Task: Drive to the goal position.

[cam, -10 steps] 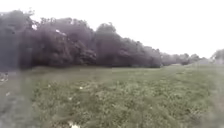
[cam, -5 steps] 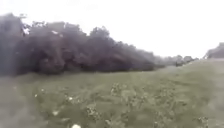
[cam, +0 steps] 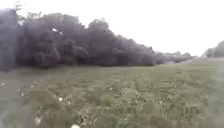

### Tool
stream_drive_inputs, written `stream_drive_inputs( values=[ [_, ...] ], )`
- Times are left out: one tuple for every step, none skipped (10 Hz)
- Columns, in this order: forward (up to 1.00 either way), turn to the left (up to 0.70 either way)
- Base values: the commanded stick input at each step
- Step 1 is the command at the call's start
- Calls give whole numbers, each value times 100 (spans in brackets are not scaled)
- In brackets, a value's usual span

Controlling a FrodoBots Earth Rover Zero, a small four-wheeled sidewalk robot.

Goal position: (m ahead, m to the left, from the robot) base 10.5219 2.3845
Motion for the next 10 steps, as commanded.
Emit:
stream_drive_inputs(
  values=[
    [0,-70],
    [0,-70],
    [0,-70],
    [0,-70],
    [0,-70],
    [0,-70],
    [0,-65],
    [0,-60],
    [0,-4],
    [0,-1]
  ],
)
